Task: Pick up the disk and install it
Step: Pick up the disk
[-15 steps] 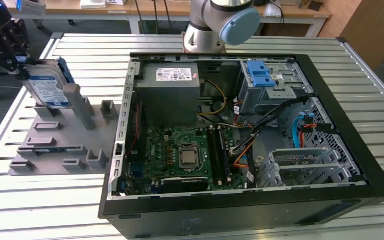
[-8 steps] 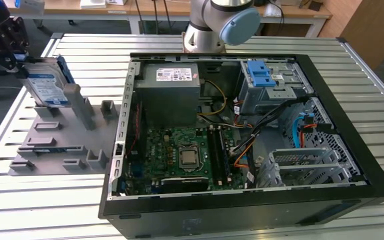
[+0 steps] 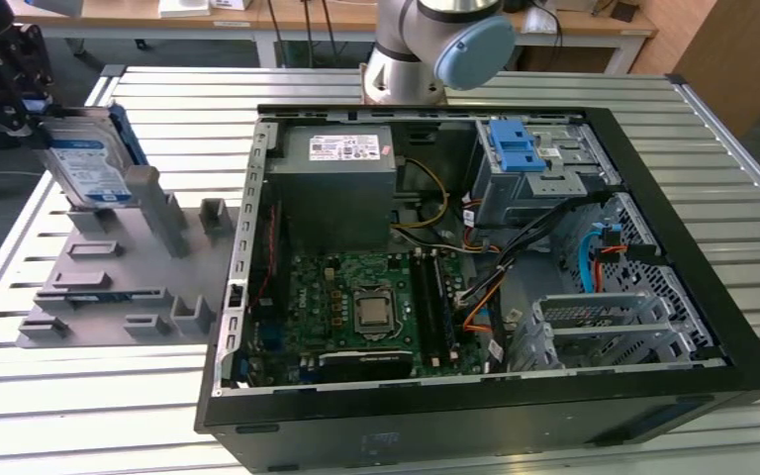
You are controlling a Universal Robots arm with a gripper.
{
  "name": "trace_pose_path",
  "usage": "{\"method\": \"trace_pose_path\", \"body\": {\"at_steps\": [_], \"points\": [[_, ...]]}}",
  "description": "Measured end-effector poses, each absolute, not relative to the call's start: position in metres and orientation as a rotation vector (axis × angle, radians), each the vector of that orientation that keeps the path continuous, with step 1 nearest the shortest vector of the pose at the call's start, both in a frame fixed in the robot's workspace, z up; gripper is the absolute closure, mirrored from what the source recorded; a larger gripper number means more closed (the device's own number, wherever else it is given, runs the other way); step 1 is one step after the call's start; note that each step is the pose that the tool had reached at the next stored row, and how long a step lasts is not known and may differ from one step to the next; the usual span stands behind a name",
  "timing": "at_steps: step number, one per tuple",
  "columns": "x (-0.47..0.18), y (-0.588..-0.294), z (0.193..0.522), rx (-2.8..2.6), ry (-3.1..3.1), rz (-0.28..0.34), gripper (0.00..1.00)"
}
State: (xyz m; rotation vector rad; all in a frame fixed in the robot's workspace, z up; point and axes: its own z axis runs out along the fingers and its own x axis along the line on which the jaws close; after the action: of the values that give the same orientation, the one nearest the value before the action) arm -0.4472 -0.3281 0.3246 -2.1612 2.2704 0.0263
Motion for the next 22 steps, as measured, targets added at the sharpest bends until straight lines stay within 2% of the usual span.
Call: {"method": "trace_pose_path", "body": {"at_steps": [22], "points": [[-0.447, -0.327, 0.341, -2.161, 2.270, 0.026, 0.63]]}}
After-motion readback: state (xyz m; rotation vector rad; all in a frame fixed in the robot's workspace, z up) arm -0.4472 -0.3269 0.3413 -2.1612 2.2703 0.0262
